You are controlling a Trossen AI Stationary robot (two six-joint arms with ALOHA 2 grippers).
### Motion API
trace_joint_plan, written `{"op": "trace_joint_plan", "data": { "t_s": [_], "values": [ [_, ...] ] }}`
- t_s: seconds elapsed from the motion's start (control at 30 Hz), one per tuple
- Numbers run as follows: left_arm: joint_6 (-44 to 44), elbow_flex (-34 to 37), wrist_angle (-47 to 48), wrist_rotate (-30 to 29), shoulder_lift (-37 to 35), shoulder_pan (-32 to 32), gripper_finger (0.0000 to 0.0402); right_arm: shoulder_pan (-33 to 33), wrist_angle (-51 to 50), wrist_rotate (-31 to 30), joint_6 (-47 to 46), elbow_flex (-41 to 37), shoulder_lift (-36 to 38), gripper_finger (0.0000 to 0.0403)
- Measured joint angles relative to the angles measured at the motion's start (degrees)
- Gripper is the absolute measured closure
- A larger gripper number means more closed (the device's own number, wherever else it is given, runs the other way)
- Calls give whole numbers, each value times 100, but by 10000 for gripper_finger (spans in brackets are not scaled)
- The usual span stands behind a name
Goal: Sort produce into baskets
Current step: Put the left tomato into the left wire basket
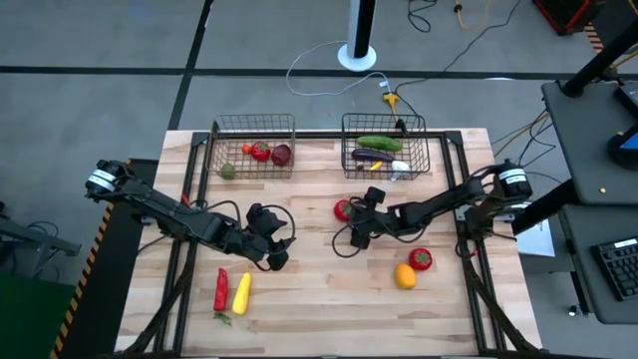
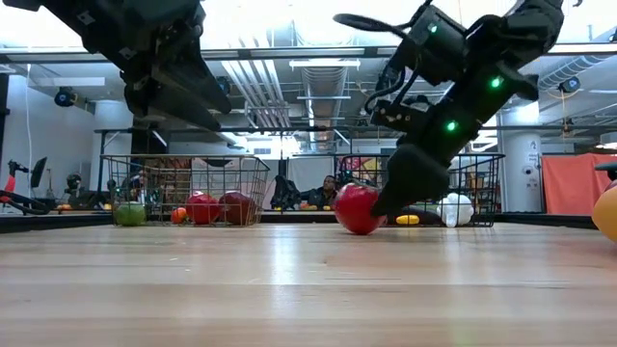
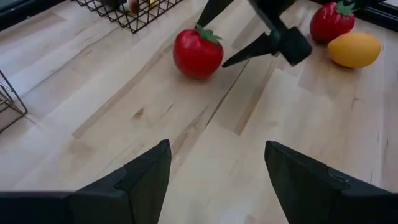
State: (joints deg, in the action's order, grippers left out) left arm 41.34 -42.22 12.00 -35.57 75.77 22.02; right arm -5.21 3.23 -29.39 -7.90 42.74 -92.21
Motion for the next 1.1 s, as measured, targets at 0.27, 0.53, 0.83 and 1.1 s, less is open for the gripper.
{"op": "trace_joint_plan", "data": {
  "t_s": [0.27, 0.53, 0.83, 1.1],
  "values": [
    [-38, 0, -45, -4, 2, 0, 158, 0, 370, -172, 16, 2, -155, 83],
    [-39, 0, -47, -46, 2, 0, 158, 11, 454, -5, 43, 2, 104, 74],
    [-39, 0, -52, -149, 2, 0, 158, 285, 578, 585, -198, 2, 9, 65],
    [-39, 2, -49, -149, 2, 0, 158, 381, 1016, 587, -128, 2, -164, 62]
  ]
}}
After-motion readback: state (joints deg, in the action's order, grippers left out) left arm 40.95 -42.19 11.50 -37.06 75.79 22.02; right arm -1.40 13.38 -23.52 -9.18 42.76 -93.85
